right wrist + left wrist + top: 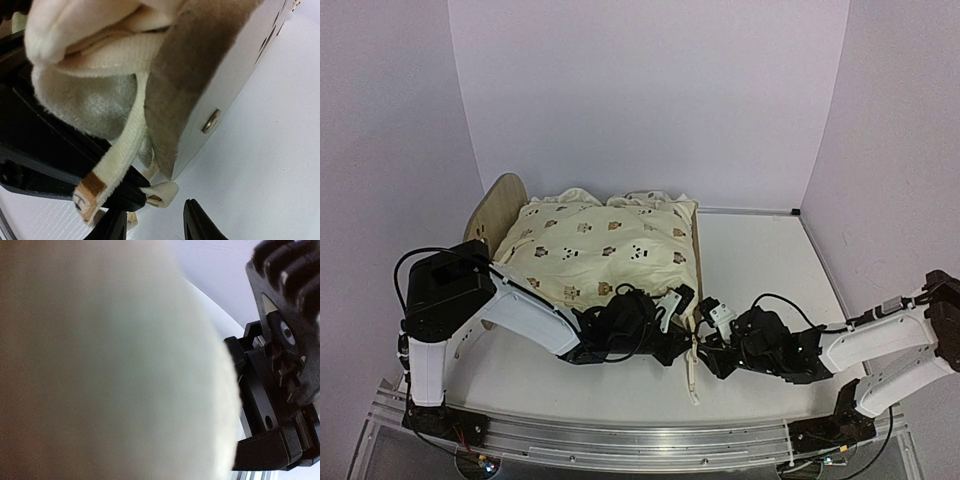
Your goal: Set up the pet bed
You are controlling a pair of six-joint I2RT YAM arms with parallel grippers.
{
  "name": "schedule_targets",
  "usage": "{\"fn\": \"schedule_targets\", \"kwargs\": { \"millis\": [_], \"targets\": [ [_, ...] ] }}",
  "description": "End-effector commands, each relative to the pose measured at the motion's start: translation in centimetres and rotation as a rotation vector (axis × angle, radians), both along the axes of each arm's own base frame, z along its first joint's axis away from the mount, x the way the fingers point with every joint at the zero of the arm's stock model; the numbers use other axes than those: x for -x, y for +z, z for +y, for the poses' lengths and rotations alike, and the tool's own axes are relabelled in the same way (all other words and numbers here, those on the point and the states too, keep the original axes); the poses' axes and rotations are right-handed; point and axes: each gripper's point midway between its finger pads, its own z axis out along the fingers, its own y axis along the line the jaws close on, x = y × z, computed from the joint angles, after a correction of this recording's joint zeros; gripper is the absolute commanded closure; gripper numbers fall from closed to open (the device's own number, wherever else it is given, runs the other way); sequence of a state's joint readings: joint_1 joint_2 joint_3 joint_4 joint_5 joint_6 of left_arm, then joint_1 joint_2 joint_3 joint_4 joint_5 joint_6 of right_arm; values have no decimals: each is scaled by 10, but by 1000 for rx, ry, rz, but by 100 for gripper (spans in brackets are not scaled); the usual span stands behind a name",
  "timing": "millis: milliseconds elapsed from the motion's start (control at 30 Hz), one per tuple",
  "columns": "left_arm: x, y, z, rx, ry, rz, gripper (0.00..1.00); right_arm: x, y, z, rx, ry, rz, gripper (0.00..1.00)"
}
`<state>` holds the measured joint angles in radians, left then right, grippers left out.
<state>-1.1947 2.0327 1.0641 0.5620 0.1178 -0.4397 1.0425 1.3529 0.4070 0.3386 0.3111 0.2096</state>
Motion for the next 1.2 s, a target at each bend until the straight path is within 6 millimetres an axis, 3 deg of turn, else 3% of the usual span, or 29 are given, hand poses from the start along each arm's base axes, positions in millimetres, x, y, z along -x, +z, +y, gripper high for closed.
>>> {"fn": "schedule_targets", "kwargs": {
  "millis": [0,733,1167],
  "targets": [
    [-2,9,2,32,-13,-7,100,-4,16,13,-94,18,-29,59],
    [13,55,10,186,-38,69,100,-1,27,20,-304,6,-48,60],
    [23,72,14,252,-85,88,100,-2,40,19,-348,5,-80,68]
  ]
}}
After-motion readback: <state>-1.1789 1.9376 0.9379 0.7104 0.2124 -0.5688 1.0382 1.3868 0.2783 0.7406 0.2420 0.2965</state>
